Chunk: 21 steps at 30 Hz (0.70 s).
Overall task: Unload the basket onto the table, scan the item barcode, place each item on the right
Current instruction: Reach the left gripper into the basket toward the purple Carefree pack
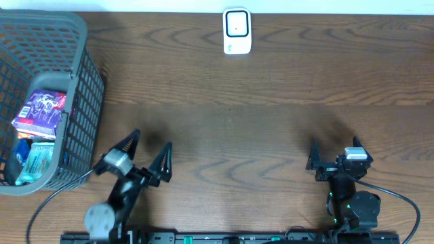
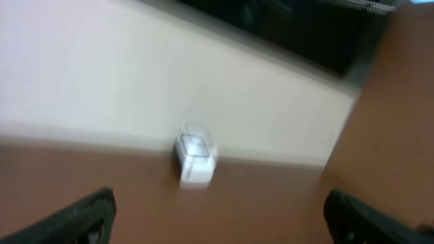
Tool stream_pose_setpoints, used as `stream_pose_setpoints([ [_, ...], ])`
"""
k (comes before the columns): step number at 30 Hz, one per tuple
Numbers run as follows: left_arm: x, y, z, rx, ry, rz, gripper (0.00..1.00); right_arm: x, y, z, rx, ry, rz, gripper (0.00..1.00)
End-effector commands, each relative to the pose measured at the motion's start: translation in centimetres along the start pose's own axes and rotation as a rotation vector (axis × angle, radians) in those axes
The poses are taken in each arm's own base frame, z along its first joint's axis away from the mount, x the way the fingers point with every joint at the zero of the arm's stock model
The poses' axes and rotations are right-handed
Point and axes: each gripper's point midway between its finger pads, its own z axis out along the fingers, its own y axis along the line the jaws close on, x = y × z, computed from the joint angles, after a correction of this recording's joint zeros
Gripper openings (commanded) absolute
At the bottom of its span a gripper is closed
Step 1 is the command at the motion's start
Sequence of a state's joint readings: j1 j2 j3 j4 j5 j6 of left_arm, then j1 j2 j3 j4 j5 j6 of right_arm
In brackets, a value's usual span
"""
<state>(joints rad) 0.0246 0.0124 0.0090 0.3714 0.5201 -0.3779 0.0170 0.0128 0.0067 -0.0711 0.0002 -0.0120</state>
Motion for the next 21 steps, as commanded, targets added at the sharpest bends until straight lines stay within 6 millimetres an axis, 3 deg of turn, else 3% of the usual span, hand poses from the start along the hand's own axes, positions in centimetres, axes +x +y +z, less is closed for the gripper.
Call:
stream_pose_setpoints([
  [1, -4.3, -2.8, -0.4, 0.1, -0.13, 0.024, 0.98, 0.1, -0.1, 0.0, 0.005, 0.004, -0.012, 0.99],
  [5, -10.1, -3.9, -1.0, 0.054, -0.278, 0.101, 0.98, 0.1, -0.1, 0.0, 0.005, 0.004, -0.012, 0.99],
  [10, -14.9, -4.6, 0.1, -0.009, -0.3, 0.24, 0.98, 0.1, -0.1, 0.0, 0.005, 0.004, -0.012, 0.99],
  [16, -22.3, -0.7, 3.9, -0.27, -0.349, 0.198, 0.98, 0.1, -0.1, 0.0, 0.006, 0.004, -0.012, 0.99],
  [19, -25.9, 2.5, 6.2, -0.449, -0.351, 0.239, 0.98, 0.1, -0.1, 0.0, 0.005, 0.004, -0.012, 0.99],
  [21, -27.1, 4.9, 8.4, -0.551, -0.252, 0.318, 0.98, 0.1, -0.1, 0.0, 0.005, 0.004, -0.012, 0.99],
])
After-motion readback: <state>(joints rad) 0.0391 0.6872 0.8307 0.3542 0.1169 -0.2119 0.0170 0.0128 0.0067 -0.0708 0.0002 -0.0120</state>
